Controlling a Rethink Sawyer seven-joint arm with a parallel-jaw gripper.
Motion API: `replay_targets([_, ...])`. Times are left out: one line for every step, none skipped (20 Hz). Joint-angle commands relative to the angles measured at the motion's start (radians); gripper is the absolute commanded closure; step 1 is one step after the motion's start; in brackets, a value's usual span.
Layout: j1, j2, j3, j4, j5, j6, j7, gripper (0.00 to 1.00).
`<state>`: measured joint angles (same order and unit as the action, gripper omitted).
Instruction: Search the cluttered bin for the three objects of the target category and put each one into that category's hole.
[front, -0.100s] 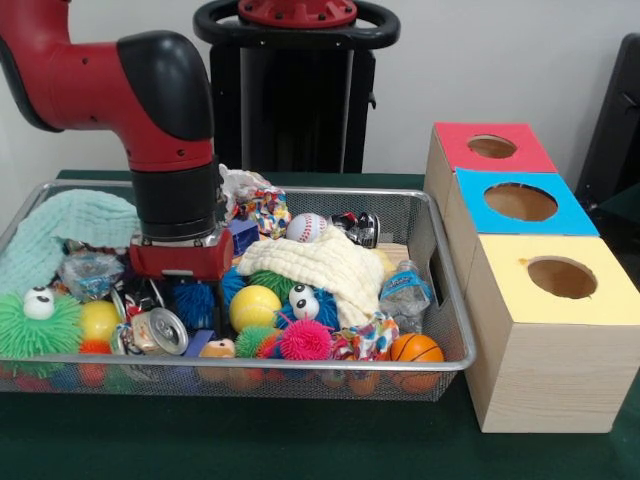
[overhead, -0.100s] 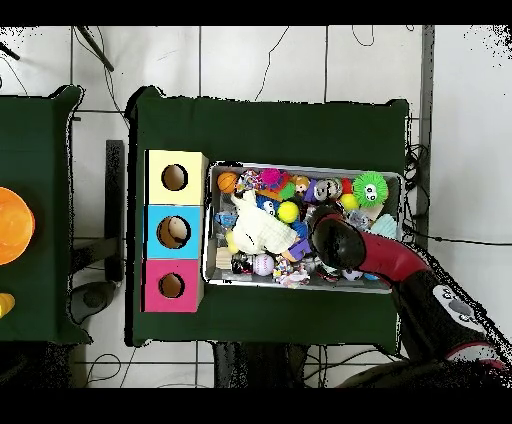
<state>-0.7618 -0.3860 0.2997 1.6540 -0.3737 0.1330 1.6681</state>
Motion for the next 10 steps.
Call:
replay_targets([-0.034, -0.009, 0.079, -0.052, -0.019, -0.023, 0.06, 0.0])
replay_targets([-0.039, -0.021, 0.086, -0.047, -0.011, 0.0, 0.055, 0.0])
replay_targets([-0.041, -0.03, 0.089, -0.043, -0.006, 0.013, 0.053, 0.0])
replay_targets([-0.042, -0.046, 0.092, -0.04, 0.005, 0.042, 0.049, 0.0])
replay_targets([-0.043, -0.063, 0.095, -0.037, 0.016, 0.071, 0.044, 0.0])
replay_targets([-0.045, -0.09, 0.099, -0.032, 0.029, 0.119, 0.032, 0.0])
replay_targets([-0.045, -0.105, 0.1, -0.031, 0.038, 0.15, 0.025, 0.0])
replay_targets([-0.041, -0.13, 0.098, -0.033, 0.049, 0.206, 0.011, 0.0])
replay_targets([-0.04, -0.142, 0.098, -0.033, 0.056, 0.233, 0.007, 0.0])
replay_targets([-0.033, -0.156, 0.094, -0.041, 0.066, 0.273, 0.004, 0.0])
